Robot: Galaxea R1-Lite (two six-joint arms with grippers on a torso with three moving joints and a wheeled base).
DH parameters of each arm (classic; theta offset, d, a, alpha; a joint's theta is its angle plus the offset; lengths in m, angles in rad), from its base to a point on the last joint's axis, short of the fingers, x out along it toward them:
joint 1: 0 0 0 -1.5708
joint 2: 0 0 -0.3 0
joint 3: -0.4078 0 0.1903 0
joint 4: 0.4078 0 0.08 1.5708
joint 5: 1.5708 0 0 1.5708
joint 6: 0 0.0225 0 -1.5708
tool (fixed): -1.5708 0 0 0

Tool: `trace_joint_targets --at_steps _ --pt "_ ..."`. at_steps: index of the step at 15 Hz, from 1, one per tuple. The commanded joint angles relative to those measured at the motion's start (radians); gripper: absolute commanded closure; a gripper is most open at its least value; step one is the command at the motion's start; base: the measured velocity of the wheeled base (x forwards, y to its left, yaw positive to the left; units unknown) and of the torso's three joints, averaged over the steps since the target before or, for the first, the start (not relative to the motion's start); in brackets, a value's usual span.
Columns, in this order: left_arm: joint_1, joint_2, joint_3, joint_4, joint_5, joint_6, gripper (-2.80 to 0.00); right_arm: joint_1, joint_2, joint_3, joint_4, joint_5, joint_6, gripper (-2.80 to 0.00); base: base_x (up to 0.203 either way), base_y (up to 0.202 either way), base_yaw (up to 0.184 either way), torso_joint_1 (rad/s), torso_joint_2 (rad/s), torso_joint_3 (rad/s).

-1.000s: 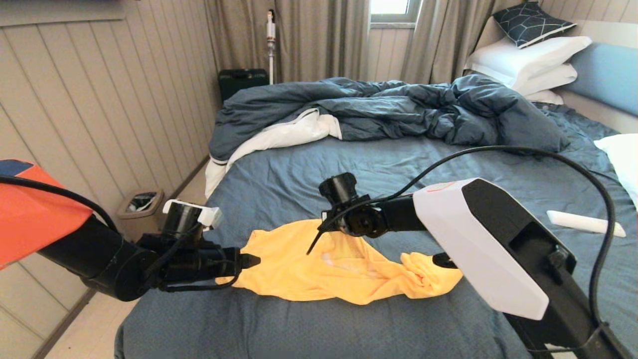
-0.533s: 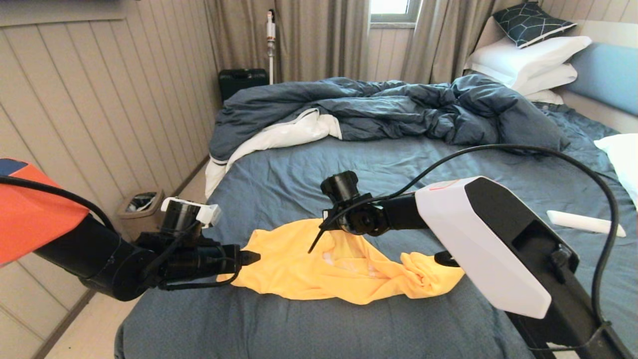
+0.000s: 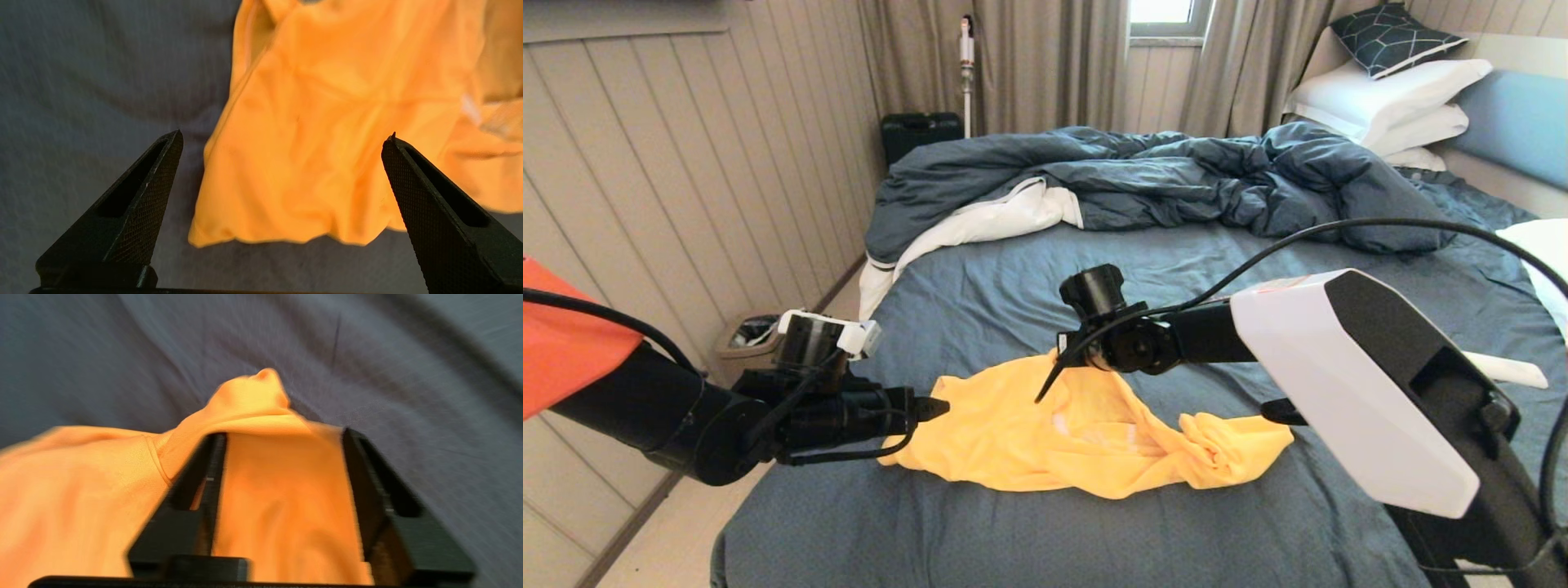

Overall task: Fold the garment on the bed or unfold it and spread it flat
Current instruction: Unford the yellow T-shirt

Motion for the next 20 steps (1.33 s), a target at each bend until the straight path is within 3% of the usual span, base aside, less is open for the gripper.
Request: trace_joint_targets --at_steps 1,3,4,5,9,14,19,20 --pt "0.0 -0.008 -0.031 0.003 0.001 -0.003 -2.8 0.003 -0.085 0.035 -0.001 0.008 0.022 -2.8 0.0 0.0 0.0 0.0 0.0 0.0" --pt "-0.002 -0.008 -0.084 0.043 0.004 -0.004 -2.8 0.005 -0.173 0.092 -0.002 0.047 0.066 -2.8 0.0 0.0 0.0 0.0 0.0 0.0" --pt "-0.003 -0.01 -0.114 0.074 0.005 -0.004 -2.8 0.005 -0.22 0.118 -0.002 0.059 0.082 -2.09 0.0 0.0 0.0 0.0 0.0 0.0" --pt "-0.007 -0.017 -0.142 0.118 0.007 -0.004 -2.8 0.007 -0.269 0.151 -0.002 0.066 0.089 0.0 0.0 0.0 0.0 0.0 0.0 0.0" --pt "-0.073 -0.022 -0.204 0.219 0.014 -0.004 -2.8 -0.001 -0.369 0.248 -0.006 0.077 0.081 0.0 0.0 0.0 0.0 0.0 0.0 0.0" --pt "-0.2 0.124 -0.49 0.365 0.112 -0.004 -2.8 -0.052 -0.435 0.242 -0.007 0.144 0.076 0.0 0.0 0.0 0.0 0.0 0.0 0.0" --pt "-0.326 0.276 -0.729 0.494 0.298 0.002 -2.8 -0.079 -0.484 0.242 -0.007 0.152 0.048 0.0 0.0 0.0 0.0 0.0 0.0 0.0" --pt "-0.344 0.288 -0.736 0.502 0.316 0.002 0.0 -0.085 -0.49 0.243 -0.007 0.153 0.048 0.0 0.0 0.0 0.0 0.0 0.0 0.0"
